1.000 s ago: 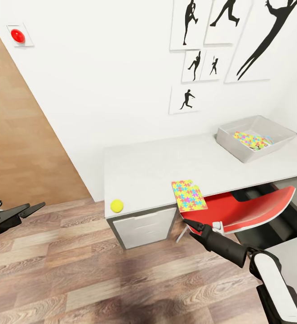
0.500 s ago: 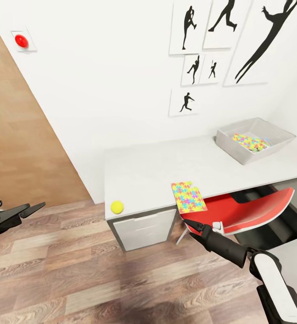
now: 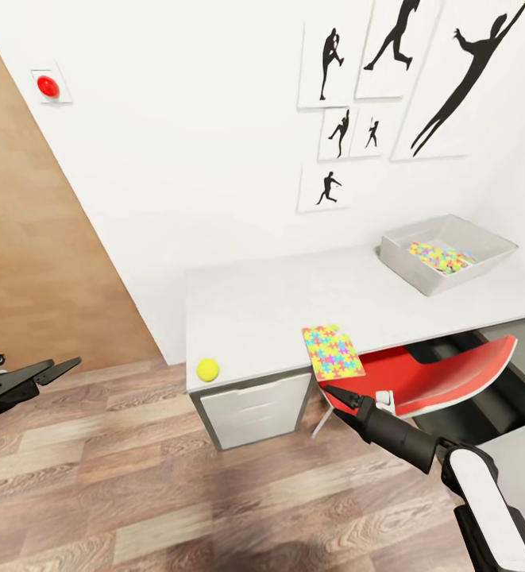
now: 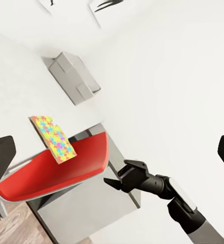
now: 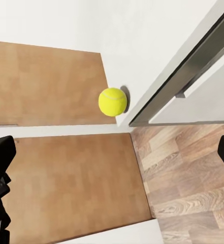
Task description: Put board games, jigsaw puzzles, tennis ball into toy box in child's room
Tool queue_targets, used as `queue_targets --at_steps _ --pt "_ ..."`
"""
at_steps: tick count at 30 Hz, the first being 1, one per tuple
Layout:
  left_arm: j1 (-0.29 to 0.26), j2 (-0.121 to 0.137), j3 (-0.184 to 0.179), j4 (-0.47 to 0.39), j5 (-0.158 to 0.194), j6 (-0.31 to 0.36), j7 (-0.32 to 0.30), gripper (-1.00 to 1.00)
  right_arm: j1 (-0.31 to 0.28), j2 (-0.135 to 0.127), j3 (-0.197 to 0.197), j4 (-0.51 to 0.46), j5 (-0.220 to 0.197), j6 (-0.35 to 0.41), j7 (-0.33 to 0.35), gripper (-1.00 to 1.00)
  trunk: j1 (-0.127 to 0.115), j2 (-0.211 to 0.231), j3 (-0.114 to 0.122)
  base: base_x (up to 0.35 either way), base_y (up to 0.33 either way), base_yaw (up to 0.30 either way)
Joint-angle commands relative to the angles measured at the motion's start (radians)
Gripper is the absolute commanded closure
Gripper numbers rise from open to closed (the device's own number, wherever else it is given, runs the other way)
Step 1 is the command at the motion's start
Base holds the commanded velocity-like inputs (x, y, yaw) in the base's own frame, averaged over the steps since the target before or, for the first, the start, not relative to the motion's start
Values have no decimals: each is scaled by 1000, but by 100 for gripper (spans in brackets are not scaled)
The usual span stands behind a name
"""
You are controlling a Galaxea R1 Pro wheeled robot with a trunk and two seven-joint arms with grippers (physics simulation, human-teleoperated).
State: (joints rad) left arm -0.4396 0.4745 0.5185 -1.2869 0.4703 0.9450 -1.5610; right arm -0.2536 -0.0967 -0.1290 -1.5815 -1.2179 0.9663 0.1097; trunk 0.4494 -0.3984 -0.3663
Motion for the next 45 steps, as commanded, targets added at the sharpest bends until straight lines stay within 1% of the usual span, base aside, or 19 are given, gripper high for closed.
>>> queue_targets --at_steps 1,45 --pt "-1 0 0 0 -1 11 -4 -100 0 0 -1 0 11 5 11 -100 1 -2 0 -5 0 0" --pt "-1 0 0 0 -2 11 -4 -100 5 0 -1 0 11 5 13 -100 1 -2 73 0 0 0"
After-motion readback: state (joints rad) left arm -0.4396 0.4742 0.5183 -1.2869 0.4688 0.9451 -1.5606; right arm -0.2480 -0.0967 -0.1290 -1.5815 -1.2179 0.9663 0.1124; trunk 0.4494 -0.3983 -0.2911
